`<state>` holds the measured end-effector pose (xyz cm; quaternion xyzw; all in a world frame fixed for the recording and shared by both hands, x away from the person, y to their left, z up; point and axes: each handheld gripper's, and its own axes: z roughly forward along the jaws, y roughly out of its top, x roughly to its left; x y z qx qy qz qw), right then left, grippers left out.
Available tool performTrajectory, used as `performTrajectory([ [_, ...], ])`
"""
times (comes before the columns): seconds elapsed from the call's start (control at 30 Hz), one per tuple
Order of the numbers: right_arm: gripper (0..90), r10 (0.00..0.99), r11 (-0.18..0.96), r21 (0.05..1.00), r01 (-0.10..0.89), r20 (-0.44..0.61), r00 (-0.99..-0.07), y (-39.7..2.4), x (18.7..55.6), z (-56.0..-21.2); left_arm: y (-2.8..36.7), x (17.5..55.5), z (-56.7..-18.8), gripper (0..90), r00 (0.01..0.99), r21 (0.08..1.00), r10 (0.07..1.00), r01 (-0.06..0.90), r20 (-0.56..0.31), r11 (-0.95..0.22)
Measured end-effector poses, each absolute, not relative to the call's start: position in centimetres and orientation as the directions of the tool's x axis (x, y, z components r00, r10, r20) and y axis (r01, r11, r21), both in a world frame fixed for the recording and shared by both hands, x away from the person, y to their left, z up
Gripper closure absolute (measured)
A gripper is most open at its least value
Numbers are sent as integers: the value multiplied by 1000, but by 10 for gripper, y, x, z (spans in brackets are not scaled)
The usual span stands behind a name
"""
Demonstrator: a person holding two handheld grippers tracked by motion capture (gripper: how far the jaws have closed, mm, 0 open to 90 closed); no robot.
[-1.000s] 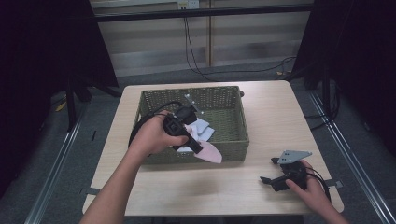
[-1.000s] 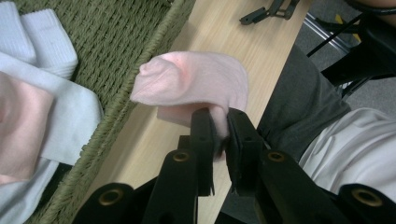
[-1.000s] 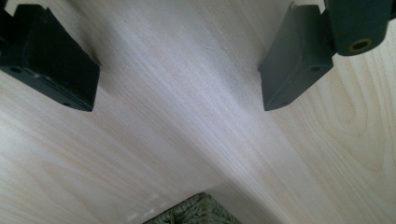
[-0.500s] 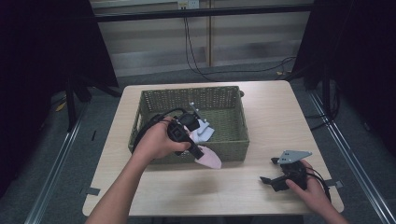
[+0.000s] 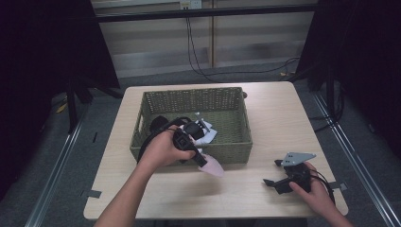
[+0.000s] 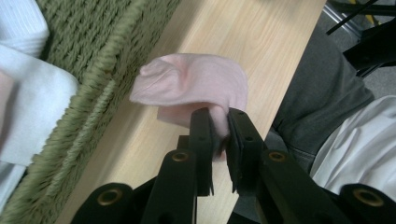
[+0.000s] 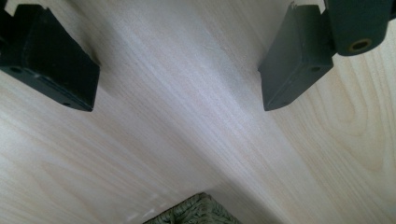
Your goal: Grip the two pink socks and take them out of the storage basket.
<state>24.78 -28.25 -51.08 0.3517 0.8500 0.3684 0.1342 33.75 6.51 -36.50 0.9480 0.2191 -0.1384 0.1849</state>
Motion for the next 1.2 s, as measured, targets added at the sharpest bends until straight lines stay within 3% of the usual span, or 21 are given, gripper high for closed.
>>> performTrajectory([
  [0.87, 111, 697, 481, 721, 499, 31, -716, -282, 248, -511, 75, 333, -402, 787, 859, 253, 396, 482, -324, -839],
  [1.2, 111, 697, 481, 721, 499, 31, -716, -282, 248, -511, 80, 336, -388, 608, 868, 298, 395, 479, -301, -826],
])
